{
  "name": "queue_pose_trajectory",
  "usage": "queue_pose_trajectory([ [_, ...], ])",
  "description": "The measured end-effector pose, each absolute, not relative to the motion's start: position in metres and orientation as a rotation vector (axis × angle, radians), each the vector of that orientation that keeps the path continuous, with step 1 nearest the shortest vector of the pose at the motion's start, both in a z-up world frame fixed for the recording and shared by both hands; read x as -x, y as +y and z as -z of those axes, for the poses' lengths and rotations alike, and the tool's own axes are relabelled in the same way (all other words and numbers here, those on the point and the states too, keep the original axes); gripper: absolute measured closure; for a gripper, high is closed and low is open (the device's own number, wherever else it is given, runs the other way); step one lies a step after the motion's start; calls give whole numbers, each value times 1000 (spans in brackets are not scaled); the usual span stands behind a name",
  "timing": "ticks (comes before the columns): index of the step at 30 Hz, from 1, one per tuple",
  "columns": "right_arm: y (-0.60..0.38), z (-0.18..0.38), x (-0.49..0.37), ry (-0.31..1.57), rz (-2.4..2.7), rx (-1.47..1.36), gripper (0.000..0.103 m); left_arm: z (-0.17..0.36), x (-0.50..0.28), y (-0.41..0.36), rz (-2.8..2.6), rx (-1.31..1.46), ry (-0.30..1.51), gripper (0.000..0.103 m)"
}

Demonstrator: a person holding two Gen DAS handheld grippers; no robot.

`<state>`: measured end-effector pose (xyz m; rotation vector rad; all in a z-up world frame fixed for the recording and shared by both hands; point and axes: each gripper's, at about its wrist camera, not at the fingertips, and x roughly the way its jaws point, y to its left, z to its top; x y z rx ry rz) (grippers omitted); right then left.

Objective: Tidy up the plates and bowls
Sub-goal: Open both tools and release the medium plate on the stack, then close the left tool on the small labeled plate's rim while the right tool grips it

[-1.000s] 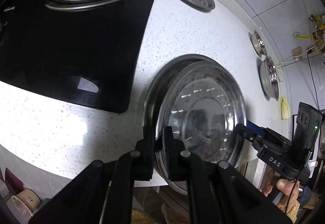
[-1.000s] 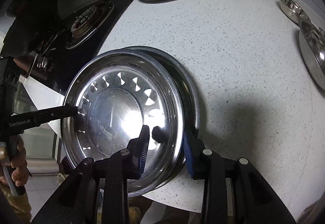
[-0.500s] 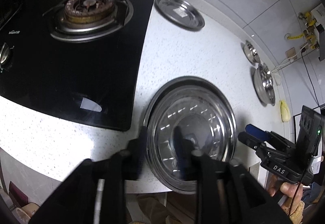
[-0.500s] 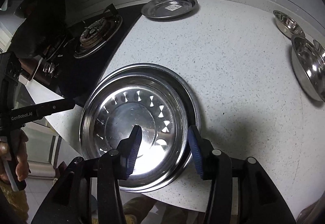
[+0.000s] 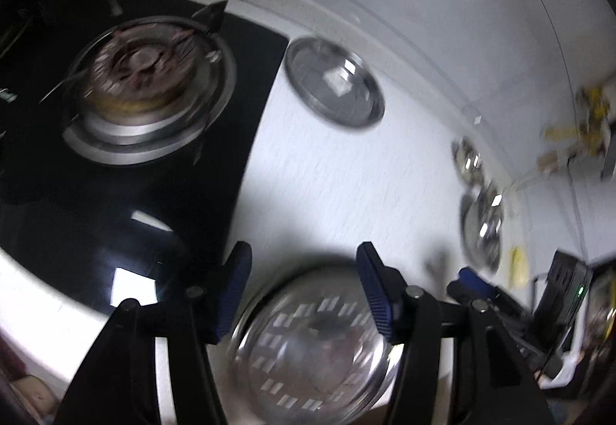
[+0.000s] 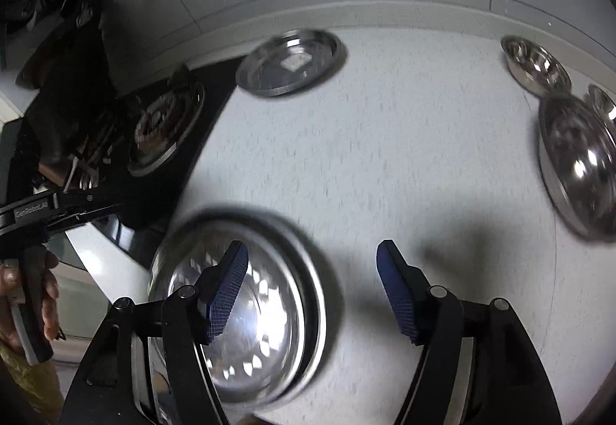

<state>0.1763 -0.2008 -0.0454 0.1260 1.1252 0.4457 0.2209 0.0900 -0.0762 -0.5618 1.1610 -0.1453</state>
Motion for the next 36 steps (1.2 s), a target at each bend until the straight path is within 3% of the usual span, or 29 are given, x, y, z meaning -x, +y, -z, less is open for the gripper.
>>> queue_pose_trajectory([
  [11,-194,55,-338,1073,-451,-276,39,117,-366,91,91,673,1133,49],
  [20,-175,101,-387,1104,-470,-304,39,146,-400,85,111,699,1104,50],
  [24,-164,108,-396,1119,-486,-289,48,151,-407,85,125,709,1097,50],
  [27,-159,110,-399,1119,-487,-289,49,158,-411,86,135,717,1092,51],
  [29,-154,111,-401,1119,-480,-275,53,163,-413,87,139,727,1098,55],
  [34,-148,118,-405,1119,-467,-275,54,179,-418,89,146,769,1103,67],
  [36,-145,120,-405,1116,-470,-272,64,182,-419,89,145,786,1099,71],
])
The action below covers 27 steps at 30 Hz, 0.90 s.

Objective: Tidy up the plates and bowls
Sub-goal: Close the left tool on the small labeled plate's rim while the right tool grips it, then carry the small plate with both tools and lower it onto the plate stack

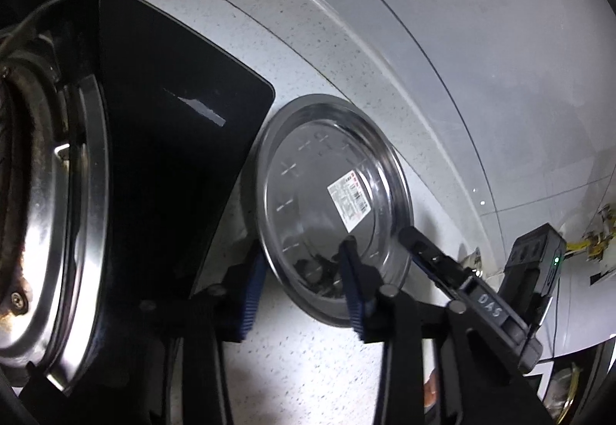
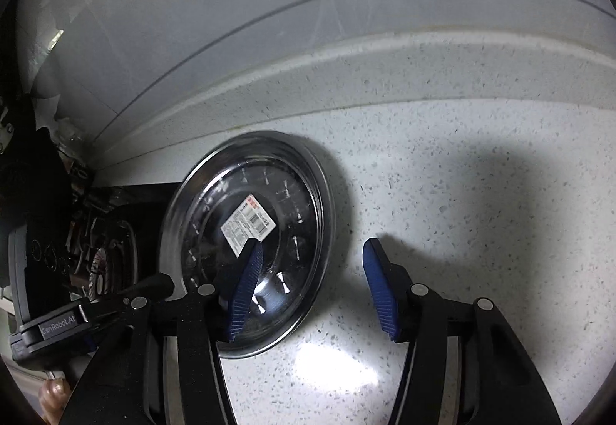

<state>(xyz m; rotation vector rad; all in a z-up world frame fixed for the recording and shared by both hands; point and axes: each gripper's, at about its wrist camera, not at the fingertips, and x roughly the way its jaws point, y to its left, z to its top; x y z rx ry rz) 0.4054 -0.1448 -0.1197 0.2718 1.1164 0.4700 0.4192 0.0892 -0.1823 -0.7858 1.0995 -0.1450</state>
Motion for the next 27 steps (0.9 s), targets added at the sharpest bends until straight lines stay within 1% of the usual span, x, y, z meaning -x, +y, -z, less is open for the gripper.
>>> queue_pose_trajectory([
  [1,-144,120,-406,1117,-469,-271,67,183,-420,89,140,781,1099,75],
  [2,-142,121,-406,1120,-466,-269,73,185,-421,89,135,779,1098,81],
  [3,-141,121,-406,1124,-455,-262,79,187,-421,89,130,784,1100,84],
  [4,-140,121,-405,1123,-431,-248,82,188,-420,91,119,789,1097,89],
  [5,-140,121,-405,1124,-408,-241,89,190,-420,93,116,795,1095,92],
  [6,-141,121,-404,1124,-397,-241,94,190,-419,95,121,800,1092,94],
  [11,-156,103,-390,1074,-389,-249,94,180,-413,86,158,788,1057,93],
  [16,-182,59,-359,1018,-401,-301,93,142,-390,76,222,779,1012,93],
  [22,-211,-8,-278,938,-440,-342,93,85,-323,65,287,765,978,93],
  [27,-219,-38,-206,932,-447,-341,93,53,-248,67,313,743,988,93],
])
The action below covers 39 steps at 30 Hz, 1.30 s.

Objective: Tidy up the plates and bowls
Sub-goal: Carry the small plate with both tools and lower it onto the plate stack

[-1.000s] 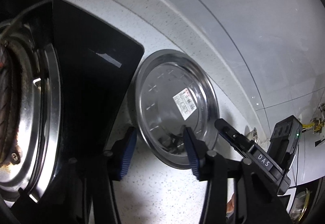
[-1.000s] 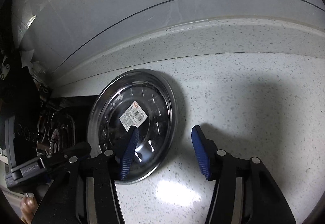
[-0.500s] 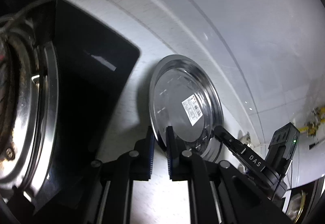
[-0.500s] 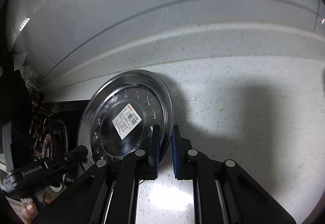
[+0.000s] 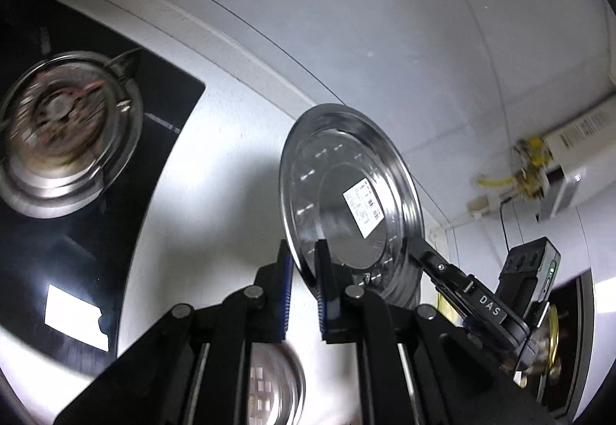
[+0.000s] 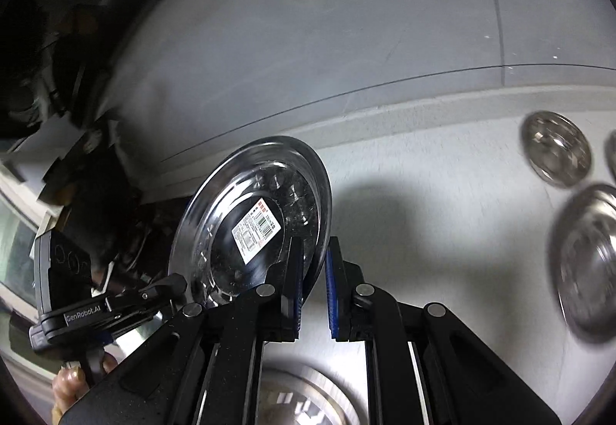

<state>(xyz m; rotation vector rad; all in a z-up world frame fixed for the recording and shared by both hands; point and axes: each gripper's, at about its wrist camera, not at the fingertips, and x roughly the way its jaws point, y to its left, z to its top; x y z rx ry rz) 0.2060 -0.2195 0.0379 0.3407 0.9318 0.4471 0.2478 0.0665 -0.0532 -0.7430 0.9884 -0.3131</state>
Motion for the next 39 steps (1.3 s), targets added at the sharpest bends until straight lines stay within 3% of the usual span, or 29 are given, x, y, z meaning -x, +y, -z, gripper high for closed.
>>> queue_pose_trajectory([
  [7,-221,-30,-119,977,-431,-382,93,47,-149,85,353,780,1042,93],
  [14,-213,23,-81,1099,-344,-373,93,95,-84,91,345,726,1143,93],
  [22,-216,70,-62,1199,-256,-403,93,135,-75,90,333,678,1244,94],
  [39,-201,83,-60,1222,-233,-355,92,159,-93,84,332,622,1300,93],
])
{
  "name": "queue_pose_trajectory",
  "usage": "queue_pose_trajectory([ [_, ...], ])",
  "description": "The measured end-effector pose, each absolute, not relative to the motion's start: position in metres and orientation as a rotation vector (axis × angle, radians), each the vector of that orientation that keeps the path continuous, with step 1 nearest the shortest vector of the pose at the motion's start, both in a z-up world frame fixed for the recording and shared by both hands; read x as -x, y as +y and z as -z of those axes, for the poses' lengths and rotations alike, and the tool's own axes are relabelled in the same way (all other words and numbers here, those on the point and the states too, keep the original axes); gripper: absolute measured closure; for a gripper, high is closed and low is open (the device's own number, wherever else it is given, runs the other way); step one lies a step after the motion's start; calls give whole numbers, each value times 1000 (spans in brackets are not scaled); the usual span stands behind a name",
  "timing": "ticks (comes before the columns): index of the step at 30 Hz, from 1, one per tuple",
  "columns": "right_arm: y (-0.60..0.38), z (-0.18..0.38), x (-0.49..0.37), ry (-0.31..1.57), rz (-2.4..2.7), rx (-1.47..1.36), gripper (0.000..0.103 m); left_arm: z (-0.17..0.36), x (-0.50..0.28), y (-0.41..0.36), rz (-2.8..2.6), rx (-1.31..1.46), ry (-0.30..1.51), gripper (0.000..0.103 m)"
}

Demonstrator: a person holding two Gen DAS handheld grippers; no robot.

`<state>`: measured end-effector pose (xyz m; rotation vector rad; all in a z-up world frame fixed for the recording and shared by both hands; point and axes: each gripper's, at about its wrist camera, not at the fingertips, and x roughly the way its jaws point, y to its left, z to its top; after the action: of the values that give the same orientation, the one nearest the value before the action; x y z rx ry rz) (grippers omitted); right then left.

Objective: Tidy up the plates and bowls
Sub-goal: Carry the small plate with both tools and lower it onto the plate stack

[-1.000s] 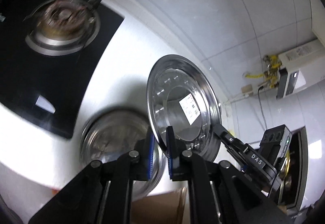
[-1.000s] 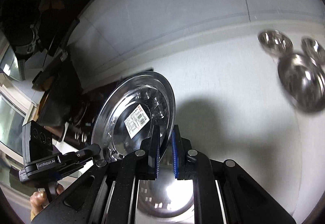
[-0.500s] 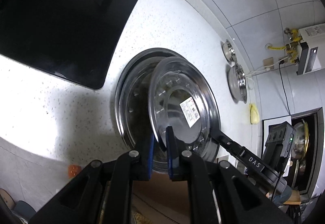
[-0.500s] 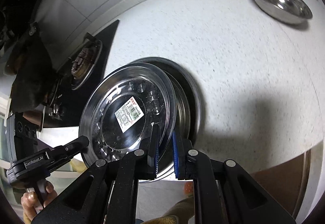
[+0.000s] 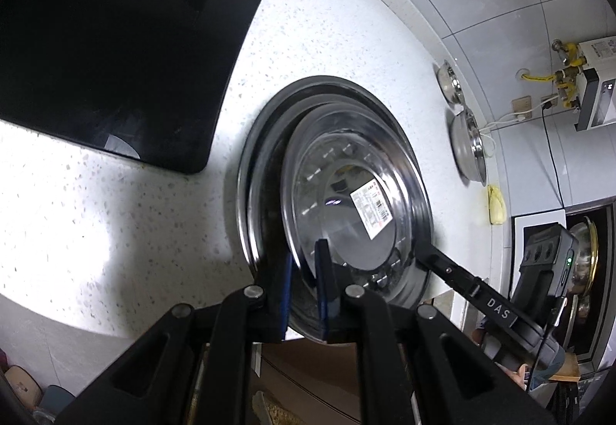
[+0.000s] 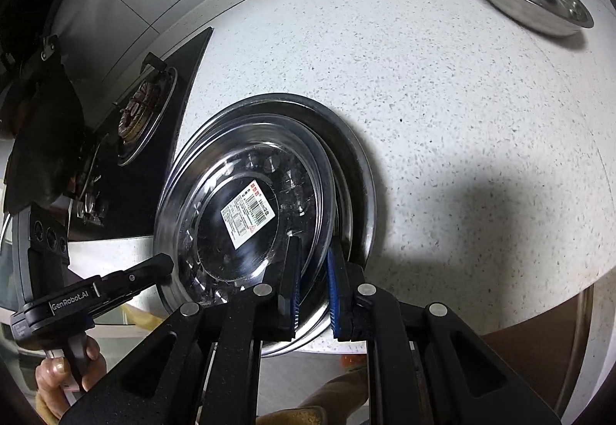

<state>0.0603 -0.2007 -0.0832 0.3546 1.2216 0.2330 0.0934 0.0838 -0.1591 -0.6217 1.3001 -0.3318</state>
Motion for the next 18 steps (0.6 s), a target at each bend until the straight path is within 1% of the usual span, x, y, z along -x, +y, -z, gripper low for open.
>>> queue_pose_trajectory([
  [7,-186,86,-64,1221,-225,-248,91,161,-97,88,325,611,1295,93],
  [18,-190,89,-61,1200,-222,-255,91,162,-96,91,364,627,1289,93],
])
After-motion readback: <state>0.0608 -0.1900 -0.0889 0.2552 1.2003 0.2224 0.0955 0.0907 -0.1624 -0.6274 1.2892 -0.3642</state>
